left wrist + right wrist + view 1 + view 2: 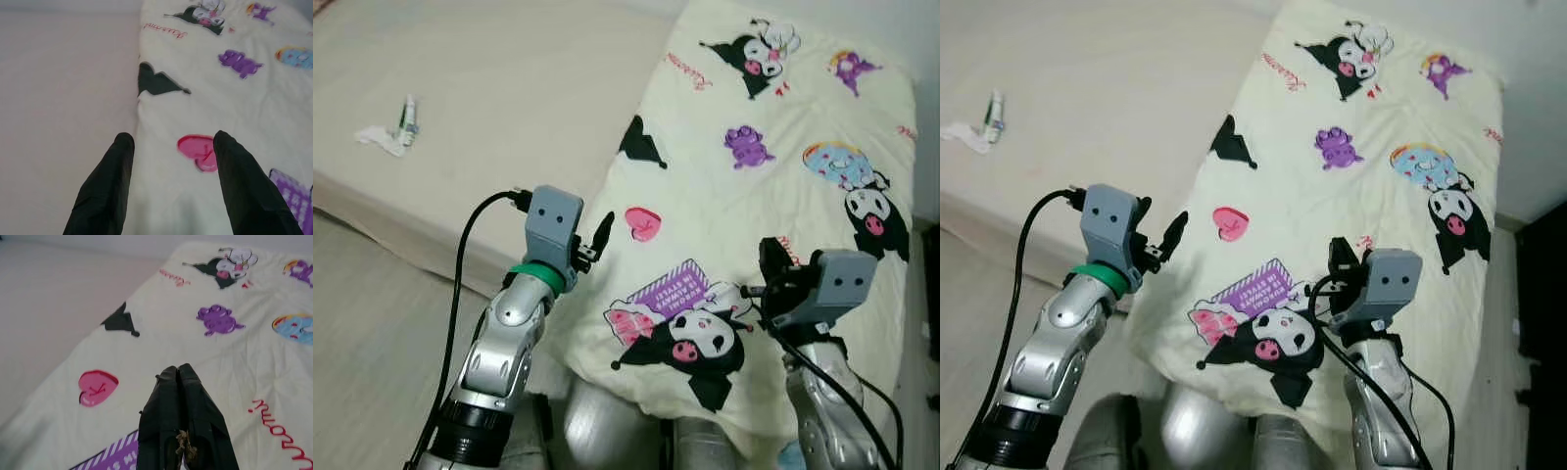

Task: Clean up the room

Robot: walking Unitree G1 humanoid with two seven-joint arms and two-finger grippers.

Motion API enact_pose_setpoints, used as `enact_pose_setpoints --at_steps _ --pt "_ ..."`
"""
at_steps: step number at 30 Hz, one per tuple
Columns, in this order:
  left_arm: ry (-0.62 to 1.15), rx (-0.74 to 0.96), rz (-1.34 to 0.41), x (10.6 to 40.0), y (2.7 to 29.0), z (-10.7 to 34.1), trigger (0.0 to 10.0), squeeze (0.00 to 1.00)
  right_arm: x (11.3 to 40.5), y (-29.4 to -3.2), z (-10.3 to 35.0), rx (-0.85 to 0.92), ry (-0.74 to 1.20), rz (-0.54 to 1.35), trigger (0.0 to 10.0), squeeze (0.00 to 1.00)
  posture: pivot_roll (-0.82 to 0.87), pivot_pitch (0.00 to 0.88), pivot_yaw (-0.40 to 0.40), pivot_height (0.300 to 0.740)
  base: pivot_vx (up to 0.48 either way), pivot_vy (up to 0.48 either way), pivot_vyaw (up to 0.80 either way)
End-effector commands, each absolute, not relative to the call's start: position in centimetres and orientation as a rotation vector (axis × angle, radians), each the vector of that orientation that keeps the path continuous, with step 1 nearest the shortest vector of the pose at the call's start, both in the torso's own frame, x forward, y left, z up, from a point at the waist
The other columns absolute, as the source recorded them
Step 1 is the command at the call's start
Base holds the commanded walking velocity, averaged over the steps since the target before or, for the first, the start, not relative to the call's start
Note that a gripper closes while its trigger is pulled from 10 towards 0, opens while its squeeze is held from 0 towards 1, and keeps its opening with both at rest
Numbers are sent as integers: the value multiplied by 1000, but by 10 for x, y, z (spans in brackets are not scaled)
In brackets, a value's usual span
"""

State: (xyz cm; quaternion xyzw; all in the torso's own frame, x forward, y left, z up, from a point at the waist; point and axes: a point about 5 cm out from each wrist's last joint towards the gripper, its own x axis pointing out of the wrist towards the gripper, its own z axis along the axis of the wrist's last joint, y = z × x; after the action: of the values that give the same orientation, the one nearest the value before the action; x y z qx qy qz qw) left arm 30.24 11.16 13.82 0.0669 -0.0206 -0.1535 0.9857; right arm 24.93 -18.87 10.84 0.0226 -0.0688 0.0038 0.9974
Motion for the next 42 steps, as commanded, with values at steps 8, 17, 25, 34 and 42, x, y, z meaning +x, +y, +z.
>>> enact_pose_setpoints --at_steps 8,17,25,34,42 --pt "124 171 -273 290 128 90 10000 0 233 -203 66 11 11 -64 10000 0 9 88 -12 696 0 0 0" --pt "183 176 -240 286 135 71 10000 0 228 -204 50 0 58 -86 10000 0 11 91 -16 736 0 0 0" --pt "270 211 -178 279 151 43 10000 0 223 -199 3 94 235 -101 10000 0 6 89 -11 740 0 0 0" --pt "302 240 -143 272 164 31 10000 0 229 -175 -1 135 251 11 10000 0 19 91 -16 740 -282 0 0" --pt "279 245 -144 273 163 32 10000 0 244 -168 11 200 174 27 10000 0 19 91 -16 740 -380 0 0"
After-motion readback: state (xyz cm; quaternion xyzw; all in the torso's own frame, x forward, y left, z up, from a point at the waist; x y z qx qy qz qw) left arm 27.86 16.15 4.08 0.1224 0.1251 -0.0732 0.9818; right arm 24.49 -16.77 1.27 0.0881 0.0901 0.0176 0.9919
